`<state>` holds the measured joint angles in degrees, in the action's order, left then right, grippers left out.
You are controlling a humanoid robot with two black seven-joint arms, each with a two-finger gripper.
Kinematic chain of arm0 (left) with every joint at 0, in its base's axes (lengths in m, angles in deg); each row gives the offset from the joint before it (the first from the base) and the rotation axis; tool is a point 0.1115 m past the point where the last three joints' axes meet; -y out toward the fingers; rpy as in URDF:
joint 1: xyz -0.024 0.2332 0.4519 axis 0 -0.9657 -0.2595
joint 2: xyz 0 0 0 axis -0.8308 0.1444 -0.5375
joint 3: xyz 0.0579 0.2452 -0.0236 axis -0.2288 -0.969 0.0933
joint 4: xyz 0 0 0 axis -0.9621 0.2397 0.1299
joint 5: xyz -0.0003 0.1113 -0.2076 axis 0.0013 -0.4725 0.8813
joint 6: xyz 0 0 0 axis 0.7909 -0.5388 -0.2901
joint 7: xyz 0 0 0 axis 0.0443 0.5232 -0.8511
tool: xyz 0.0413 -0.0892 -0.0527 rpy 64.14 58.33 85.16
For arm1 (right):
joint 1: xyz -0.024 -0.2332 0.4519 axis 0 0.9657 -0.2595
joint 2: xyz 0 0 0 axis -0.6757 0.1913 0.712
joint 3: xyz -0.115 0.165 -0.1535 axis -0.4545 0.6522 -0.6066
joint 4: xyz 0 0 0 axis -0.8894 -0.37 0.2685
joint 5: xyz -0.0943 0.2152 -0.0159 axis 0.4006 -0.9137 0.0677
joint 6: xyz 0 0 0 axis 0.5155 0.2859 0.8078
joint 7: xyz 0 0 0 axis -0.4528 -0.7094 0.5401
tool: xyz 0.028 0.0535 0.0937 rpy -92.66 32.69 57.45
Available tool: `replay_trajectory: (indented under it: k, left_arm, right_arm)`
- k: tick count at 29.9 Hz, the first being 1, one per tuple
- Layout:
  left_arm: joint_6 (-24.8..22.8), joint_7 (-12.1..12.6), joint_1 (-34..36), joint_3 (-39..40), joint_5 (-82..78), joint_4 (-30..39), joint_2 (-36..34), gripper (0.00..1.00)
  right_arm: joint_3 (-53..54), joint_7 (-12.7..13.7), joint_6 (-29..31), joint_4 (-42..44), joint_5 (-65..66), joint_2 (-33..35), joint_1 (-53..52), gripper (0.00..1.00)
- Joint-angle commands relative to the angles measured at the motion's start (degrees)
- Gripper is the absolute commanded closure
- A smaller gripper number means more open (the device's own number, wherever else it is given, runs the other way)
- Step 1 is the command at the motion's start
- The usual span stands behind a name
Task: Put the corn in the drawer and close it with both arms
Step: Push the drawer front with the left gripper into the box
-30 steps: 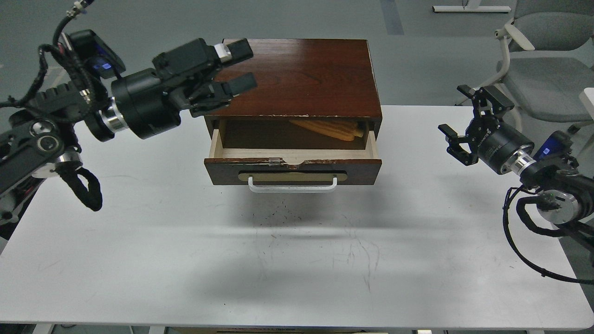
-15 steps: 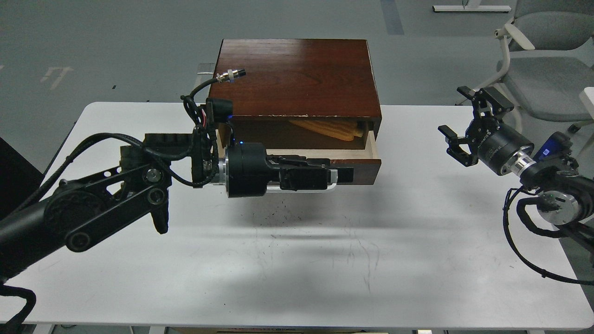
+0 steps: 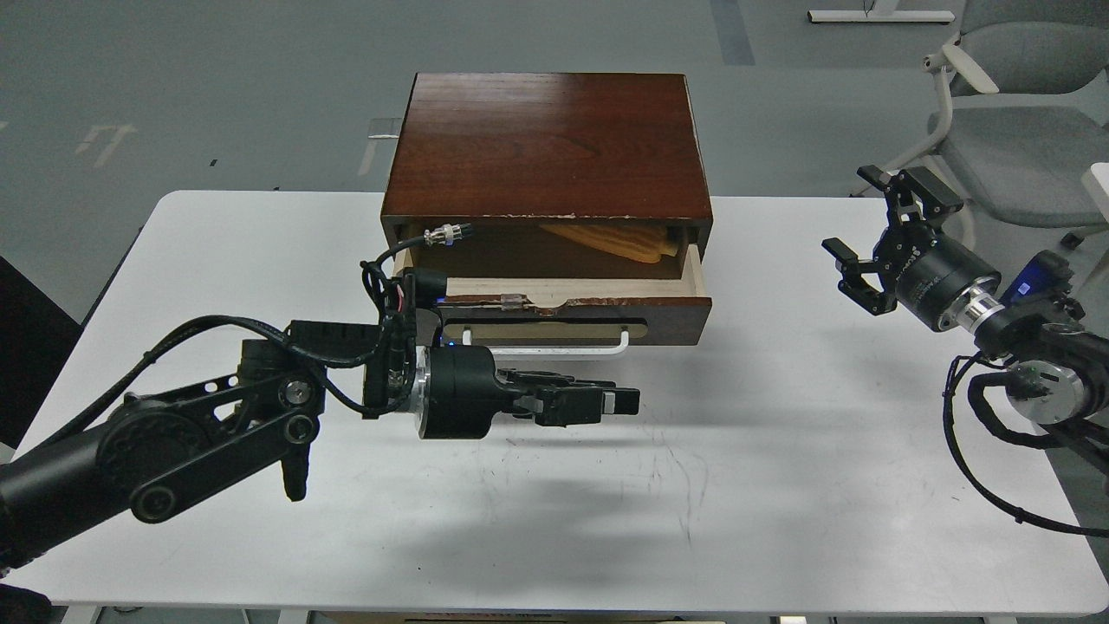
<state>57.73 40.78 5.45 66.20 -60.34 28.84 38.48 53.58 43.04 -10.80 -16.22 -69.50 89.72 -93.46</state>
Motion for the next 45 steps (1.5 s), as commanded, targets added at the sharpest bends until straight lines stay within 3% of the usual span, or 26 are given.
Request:
replay_trajectory:
  k: [1,45]
  left_arm:
    - [0.0,1.66,-0.94,0.6,0.34,-0.48,-0.09,1.0]
    - [0.0,1.49,-2.53,2.44,3.41,-8.13,-2.73,1.0]
  right_arm:
    - [0.01,0.0,0.0,0.07,0.0,0.01,0.0,0.0]
    - [-0.16,0.0,0.09,-0.02,0.09,0.1,1.32,0.0]
